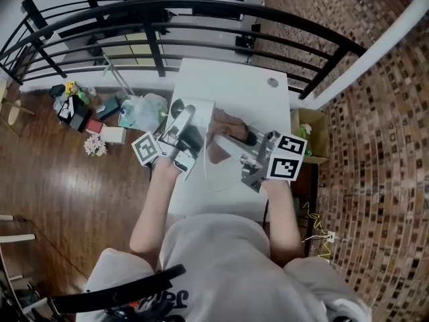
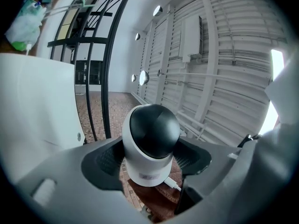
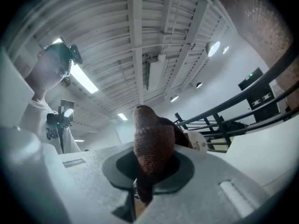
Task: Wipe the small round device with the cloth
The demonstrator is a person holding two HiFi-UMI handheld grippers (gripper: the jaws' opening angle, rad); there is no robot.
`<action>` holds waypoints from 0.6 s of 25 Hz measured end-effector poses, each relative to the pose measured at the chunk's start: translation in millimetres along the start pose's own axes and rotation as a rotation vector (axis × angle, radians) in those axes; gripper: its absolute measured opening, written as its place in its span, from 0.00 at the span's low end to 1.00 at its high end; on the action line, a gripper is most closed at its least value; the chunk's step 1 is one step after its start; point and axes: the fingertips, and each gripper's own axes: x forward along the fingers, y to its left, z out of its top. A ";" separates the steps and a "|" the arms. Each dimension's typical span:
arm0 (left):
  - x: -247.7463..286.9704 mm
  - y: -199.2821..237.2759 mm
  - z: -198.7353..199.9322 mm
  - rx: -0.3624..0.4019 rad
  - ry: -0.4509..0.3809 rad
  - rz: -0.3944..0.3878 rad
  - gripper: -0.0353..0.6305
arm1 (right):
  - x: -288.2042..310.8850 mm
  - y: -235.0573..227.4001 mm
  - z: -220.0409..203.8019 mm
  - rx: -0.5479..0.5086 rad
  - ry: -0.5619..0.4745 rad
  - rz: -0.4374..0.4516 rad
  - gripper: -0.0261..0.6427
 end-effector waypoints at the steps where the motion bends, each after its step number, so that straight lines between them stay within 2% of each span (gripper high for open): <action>1: 0.4 -0.5 0.5 -0.002 0.001 -0.008 0.58 | -8.0 -8.7 8.2 -0.001 -0.027 -0.039 0.08; 5: 3.3 -10.8 -12.0 0.001 0.058 -0.068 0.58 | -50.8 -66.4 35.8 0.026 -0.162 -0.313 0.08; 7: 7.0 -14.7 -26.5 0.017 0.109 -0.082 0.58 | -54.3 -77.1 33.8 0.034 -0.177 -0.356 0.08; 9: 11.2 -12.5 -38.7 0.016 0.138 -0.073 0.58 | -42.3 -72.3 22.2 0.029 -0.146 -0.325 0.08; 12: 10.6 -0.9 -33.0 -0.038 0.097 -0.051 0.58 | -27.1 -62.5 8.0 0.034 -0.131 -0.252 0.08; 15: 13.4 8.2 -19.5 -0.042 0.066 -0.029 0.58 | -17.1 -48.4 -2.8 0.017 -0.086 -0.153 0.08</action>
